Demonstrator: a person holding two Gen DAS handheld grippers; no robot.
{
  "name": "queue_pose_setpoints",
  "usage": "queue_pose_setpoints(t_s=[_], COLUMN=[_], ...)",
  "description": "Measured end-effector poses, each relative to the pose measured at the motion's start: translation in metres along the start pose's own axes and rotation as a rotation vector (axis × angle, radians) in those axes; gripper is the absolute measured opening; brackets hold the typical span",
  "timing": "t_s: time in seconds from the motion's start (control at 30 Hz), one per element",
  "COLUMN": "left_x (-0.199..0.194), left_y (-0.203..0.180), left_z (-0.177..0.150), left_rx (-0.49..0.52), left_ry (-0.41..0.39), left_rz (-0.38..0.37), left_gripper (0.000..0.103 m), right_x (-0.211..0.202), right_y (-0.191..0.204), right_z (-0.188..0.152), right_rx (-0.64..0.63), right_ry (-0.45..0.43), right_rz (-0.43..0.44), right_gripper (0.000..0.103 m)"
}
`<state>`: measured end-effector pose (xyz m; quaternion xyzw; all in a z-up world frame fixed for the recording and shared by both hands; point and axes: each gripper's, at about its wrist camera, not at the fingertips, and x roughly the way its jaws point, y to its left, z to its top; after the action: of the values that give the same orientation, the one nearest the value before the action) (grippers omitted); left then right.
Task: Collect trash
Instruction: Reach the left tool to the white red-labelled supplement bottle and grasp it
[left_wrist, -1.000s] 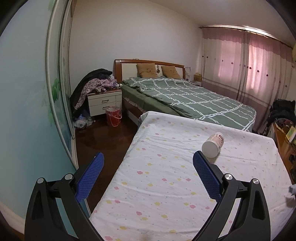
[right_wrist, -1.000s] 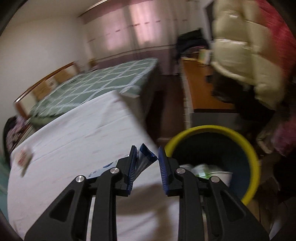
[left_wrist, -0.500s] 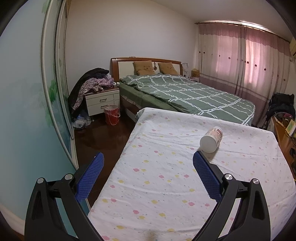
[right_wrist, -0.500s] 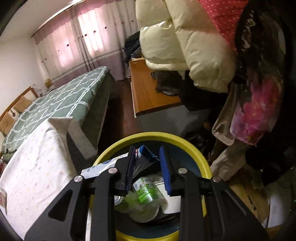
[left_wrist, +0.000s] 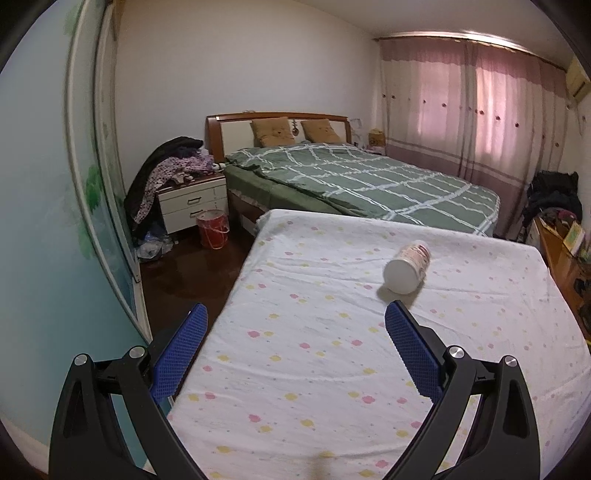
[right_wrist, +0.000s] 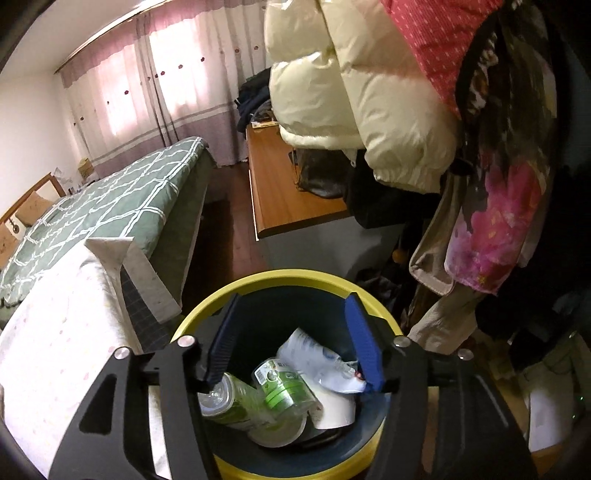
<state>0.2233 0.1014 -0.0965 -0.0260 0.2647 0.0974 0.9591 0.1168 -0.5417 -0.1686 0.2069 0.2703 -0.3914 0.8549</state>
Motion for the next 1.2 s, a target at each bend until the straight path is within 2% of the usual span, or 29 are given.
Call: queue_pose_setpoints(t_s=[0.2, 0.33, 0.4, 0.67, 0.97, 1.13, 1.2], left_x=[0.002, 0.018, 0.034, 0.111, 0.188, 0.214, 0.220], left_y=[-0.031, -0.055, -0.067, -0.100, -0.140, -0.148, -0.151], left_z=[0.002, 0.010, 0.018, 0.045, 0.067, 0.071, 0.071], left_rx=[0.105, 0.154, 0.163, 0.183, 0.304, 0.317, 0.319], left_ry=[0.046, 0.134, 0.181, 0.296, 0.347, 0.386, 0.401], left_rz=[-0.043, -0.114, -0.146, -0.185, -0.127, -0.132, -0.146], left_gripper=[0.095, 0.095, 0.095, 0.095, 0.095, 0.095, 0.091], right_x=[-0.004, -0.005, -0.006, -0.007, -0.005, -0.004, -0.003], right_y=[0.005, 0.006, 0.008, 0.012, 0.011, 0.011, 0.011], right_z=[0.000, 0.000, 0.000, 0.000, 0.000, 0.000, 0.000], right_rx=[-0.025, -0.028, -0.037, -0.050, -0.044, -0.039, -0.035], right_ry=[-0.014, -0.016, -0.022, -0.027, -0.019, -0.011, -0.007], right_rz=[0.011, 0.024, 0.029, 0.051, 0.079, 0.092, 0.098], right_gripper=[0.066, 0.070, 0.070, 0.074, 0.075, 0.075, 0.075])
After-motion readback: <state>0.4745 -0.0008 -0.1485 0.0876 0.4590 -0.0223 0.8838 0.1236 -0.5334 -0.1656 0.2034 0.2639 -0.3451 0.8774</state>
